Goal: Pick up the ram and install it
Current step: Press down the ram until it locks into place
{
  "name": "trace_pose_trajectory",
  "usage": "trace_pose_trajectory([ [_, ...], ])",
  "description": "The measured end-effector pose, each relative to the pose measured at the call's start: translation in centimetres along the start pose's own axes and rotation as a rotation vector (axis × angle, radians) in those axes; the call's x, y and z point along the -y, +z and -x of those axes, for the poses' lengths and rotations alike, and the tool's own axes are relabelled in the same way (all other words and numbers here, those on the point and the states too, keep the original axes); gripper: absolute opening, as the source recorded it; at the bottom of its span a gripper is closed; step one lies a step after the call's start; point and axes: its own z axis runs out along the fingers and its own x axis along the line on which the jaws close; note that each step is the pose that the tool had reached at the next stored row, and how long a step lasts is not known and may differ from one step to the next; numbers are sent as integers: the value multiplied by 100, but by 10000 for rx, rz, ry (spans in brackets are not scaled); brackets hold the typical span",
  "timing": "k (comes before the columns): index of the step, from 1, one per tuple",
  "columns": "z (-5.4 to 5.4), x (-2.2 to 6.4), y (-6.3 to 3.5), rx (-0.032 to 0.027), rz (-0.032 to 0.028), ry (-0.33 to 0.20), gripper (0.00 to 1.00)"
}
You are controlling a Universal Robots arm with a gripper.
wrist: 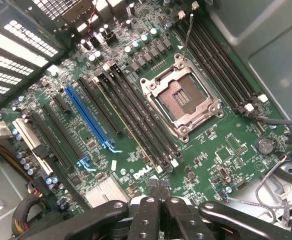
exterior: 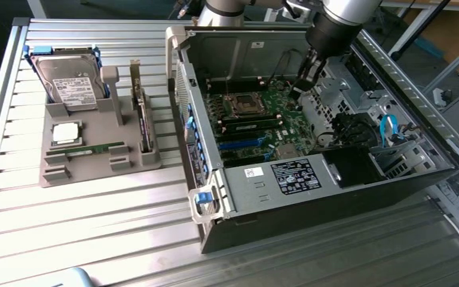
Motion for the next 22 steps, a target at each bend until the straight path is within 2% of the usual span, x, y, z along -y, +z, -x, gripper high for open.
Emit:
trace_pose_trajectory([
  [22,3,2,55,51,61,1117,10],
])
